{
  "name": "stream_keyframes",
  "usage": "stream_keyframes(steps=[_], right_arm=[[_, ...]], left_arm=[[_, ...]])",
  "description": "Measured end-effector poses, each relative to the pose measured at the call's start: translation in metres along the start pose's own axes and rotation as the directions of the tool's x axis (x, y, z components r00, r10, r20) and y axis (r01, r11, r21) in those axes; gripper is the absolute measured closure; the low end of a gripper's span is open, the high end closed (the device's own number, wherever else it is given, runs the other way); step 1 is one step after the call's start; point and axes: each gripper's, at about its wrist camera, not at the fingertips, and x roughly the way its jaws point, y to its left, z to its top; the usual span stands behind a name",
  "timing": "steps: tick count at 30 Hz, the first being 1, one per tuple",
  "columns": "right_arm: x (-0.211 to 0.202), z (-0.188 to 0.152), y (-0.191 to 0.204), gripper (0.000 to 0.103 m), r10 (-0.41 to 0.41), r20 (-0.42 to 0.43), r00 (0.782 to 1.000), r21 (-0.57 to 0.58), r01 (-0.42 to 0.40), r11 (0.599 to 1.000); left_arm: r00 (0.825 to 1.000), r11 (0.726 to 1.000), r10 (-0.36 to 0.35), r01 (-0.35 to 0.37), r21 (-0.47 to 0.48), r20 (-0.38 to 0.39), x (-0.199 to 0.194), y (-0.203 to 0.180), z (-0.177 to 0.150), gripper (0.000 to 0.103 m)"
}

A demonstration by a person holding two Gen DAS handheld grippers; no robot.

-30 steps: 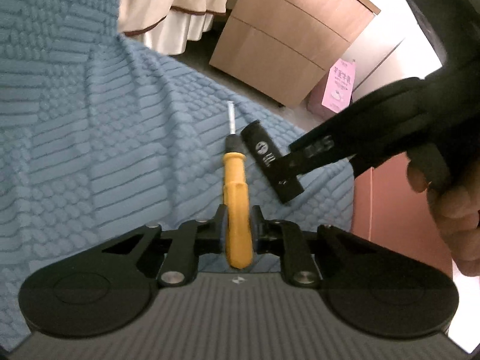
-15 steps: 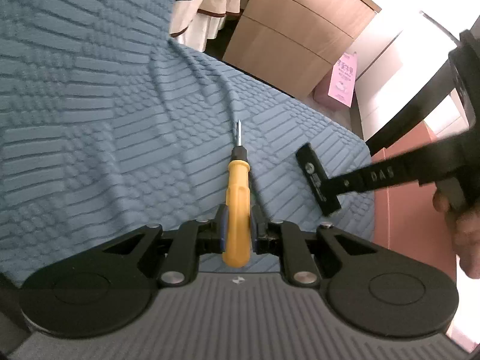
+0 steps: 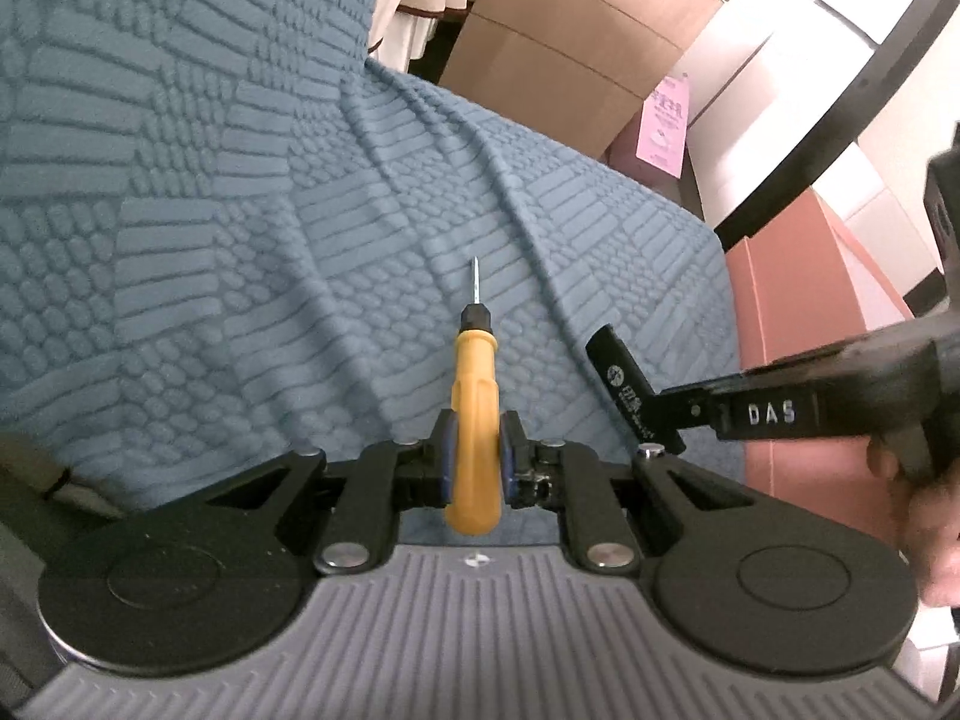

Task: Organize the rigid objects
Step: 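Lift the screwdriver with the left gripper while the right gripper carries the USB stick toward the box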

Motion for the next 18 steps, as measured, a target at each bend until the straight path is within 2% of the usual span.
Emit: stream_keyframes(steps=[5, 9, 14, 18], right_arm=[[-0.003, -0.025, 0.024, 0.092, -0.035, 0.03, 0.999, -0.02, 0.036, 0.999], [0.005, -0.04, 0.029, 0.092, -0.035, 0.042, 0.998, 0.05, 0.033, 0.998], [0.005, -0.046, 0.031, 0.091, -0.049, 0.084, 0.995, 0.092, 0.042, 0.995], [0.01, -0.046, 0.029, 0.089, -0.036, 0.083, 0.996, 0.121, 0.026, 0.992]], left_arm=[[0.999, 1.0, -0.017, 0.018, 0.006, -0.03, -0.002, 0.011, -0.013, 0.086], [0.998, 1.0, -0.012, 0.014, 0.021, -0.061, 0.003, 0.017, -0.018, 0.086], [0.997, 0.999, -0.016, 0.019, 0.031, -0.069, 0.011, 0.019, -0.016, 0.086], [0.998, 0.999, -0.023, 0.026, 0.038, -0.061, 0.019, 0.021, -0.012, 0.085]])
